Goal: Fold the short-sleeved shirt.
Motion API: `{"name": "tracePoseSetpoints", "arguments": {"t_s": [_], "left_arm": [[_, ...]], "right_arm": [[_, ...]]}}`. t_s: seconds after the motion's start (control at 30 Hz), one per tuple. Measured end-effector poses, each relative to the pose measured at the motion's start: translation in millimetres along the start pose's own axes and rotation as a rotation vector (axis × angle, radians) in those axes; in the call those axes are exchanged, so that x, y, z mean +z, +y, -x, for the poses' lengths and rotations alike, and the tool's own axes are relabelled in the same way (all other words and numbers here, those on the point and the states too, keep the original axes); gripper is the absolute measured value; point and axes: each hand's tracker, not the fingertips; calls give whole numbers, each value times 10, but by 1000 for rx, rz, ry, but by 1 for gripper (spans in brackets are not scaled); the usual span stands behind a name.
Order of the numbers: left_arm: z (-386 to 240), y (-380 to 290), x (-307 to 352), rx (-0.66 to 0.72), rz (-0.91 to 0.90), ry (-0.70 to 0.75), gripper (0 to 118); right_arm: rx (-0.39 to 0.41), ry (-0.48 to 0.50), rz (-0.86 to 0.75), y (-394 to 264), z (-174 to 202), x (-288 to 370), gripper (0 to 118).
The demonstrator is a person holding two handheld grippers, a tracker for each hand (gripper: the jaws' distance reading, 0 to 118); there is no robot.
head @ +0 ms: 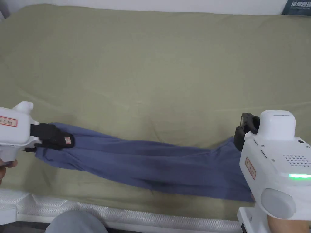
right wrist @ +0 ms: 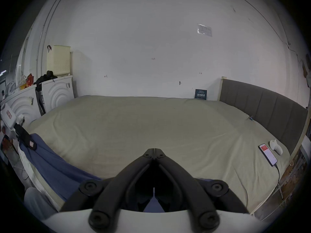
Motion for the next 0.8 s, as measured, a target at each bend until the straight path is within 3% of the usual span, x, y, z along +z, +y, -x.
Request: {"name": "tracePoseSetpoints", "arguments": {"t_s": [0.23, 0.37, 0.67, 0.7, 0.77, 0.8], "left_arm": [[-1003, -37, -398, -207, 77, -42, 7], [-1533, -162, -878, -326, 128, 20, 7], [-2027, -379, -2087, -357, 231, -1, 9], [-2014, -393, -2170, -363, 244, -16, 32], [-2031, -475, -2267, -344, 269, -117, 112], [-2014, -486, -2171, -337, 229, -150, 116]], "right_arm": [[-20, 2, 8, -51, -48, 90, 0], [-13, -3, 20, -111, -127, 122, 0], [-15, -27, 44, -193, -245, 106, 0], [-15, -29, 48, -198, -251, 94, 0], [-16, -32, 57, -214, -266, 64, 0], [-19, -33, 61, -216, -275, 56, 0]]}}
